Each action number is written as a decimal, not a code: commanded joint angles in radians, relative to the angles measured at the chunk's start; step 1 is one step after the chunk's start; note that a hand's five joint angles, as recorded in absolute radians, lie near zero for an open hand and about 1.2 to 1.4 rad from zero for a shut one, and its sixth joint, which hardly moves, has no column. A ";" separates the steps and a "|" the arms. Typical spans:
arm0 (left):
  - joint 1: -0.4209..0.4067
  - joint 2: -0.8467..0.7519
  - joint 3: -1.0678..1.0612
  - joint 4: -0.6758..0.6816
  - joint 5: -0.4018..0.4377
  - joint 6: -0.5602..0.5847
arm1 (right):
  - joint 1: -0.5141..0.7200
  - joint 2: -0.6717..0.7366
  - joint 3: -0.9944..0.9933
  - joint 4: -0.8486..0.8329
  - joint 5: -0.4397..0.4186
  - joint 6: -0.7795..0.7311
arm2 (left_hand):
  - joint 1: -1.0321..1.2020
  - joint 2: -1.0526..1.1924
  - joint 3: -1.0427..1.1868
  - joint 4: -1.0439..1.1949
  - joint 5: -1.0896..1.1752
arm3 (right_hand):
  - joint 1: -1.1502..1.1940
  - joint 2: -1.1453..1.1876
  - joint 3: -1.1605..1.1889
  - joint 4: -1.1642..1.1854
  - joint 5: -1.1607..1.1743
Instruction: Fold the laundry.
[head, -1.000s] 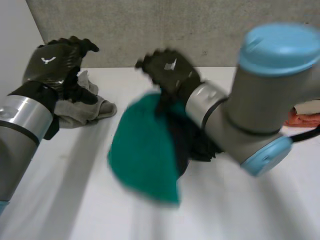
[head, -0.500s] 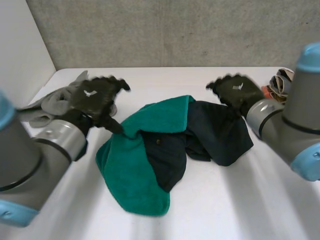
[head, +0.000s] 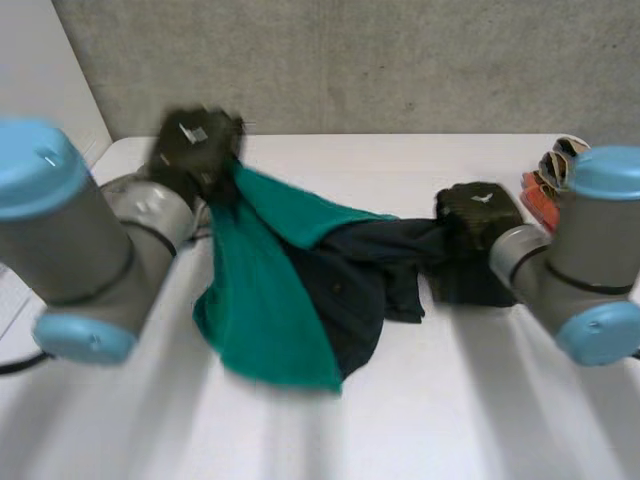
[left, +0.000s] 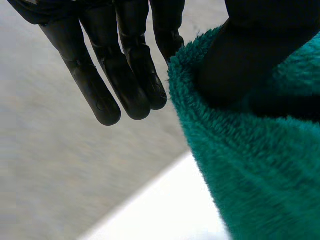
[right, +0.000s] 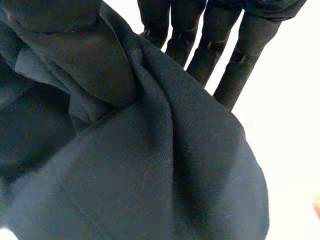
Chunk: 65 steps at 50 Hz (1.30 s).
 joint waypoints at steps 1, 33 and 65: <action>0.230 -0.021 0.217 0.065 -0.023 0.193 | -0.105 -0.104 0.138 0.022 -0.005 -0.269 | 0.302 0.202 0.208 0.200 0.246 | 0.317 0.224 0.213 0.204 0.227; 0.413 -0.395 0.452 0.084 -0.018 0.265 | -0.054 -0.140 0.239 0.018 -0.004 -0.333 | -0.920 -1.020 -1.013 -1.022 -0.976 | 0.317 0.224 0.213 0.204 0.227; -0.216 -0.367 0.125 -0.018 0.106 -0.186 | 0.055 -0.323 0.270 0.048 -0.018 -0.333 | -0.327 -0.427 -0.420 -0.429 -0.383 | 0.317 0.224 0.213 0.204 0.227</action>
